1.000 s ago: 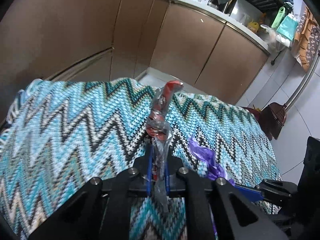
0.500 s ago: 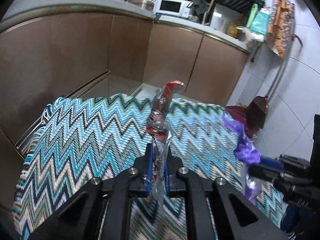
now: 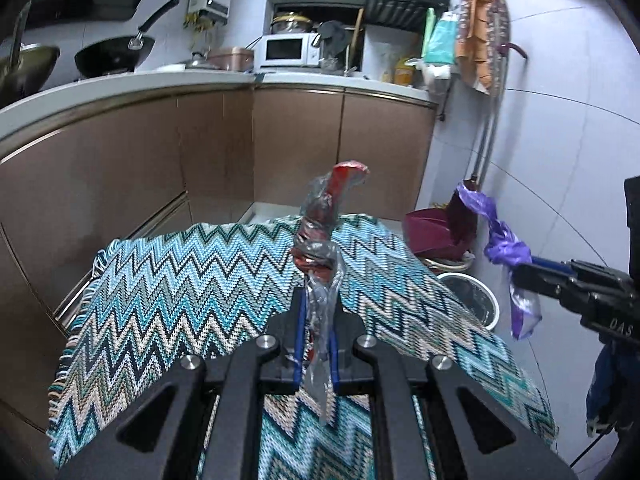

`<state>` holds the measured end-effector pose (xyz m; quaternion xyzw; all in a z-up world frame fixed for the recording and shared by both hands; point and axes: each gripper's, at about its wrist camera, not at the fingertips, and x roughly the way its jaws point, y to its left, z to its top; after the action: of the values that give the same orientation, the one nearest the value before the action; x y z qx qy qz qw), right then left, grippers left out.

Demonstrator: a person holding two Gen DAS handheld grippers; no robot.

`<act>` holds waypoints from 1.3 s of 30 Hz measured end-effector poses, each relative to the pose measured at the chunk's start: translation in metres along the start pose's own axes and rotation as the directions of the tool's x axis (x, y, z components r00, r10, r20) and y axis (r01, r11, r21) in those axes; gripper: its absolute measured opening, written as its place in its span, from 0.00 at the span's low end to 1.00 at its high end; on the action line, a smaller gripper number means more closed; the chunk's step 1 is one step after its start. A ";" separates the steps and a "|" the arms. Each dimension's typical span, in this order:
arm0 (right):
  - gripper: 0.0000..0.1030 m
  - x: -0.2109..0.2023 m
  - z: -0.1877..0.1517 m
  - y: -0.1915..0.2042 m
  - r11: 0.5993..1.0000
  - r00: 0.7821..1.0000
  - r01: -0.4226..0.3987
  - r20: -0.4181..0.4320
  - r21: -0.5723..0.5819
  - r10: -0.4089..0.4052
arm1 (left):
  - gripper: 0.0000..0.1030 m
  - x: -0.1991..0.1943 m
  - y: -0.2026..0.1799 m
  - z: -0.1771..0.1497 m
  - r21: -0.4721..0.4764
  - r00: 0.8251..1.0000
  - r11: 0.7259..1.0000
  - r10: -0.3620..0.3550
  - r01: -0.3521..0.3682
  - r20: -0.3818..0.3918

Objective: Collect trash
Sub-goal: 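Carry the bottle and purple bag over the white bin and open both grippers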

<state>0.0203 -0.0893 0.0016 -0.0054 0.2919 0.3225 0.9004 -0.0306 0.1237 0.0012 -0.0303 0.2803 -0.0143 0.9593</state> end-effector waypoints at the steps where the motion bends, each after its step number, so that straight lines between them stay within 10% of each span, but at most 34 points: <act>1: 0.23 -0.008 -0.001 0.000 1.000 1.000 0.003 0.011 0.002 -0.003 | 0.09 -0.007 -0.004 -0.002 0.005 1.000 1.000 0.001 -0.001 0.007; 22: 0.23 -0.098 -0.024 -0.030 0.994 0.984 0.103 0.141 0.020 -0.105 | 0.09 -0.060 -0.063 -0.011 0.100 0.998 0.994 0.036 -0.042 0.060; 39: 0.23 -0.085 -0.047 -0.152 0.952 0.959 0.235 0.111 0.197 -0.260 | 0.09 0.062 -0.173 0.017 0.280 0.991 0.954 -0.080 0.106 -0.104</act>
<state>0.0314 -0.2684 -0.0197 0.0619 0.2555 0.1787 0.9481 0.0289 -0.0507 -0.0066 0.0958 0.3173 -0.1011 0.9380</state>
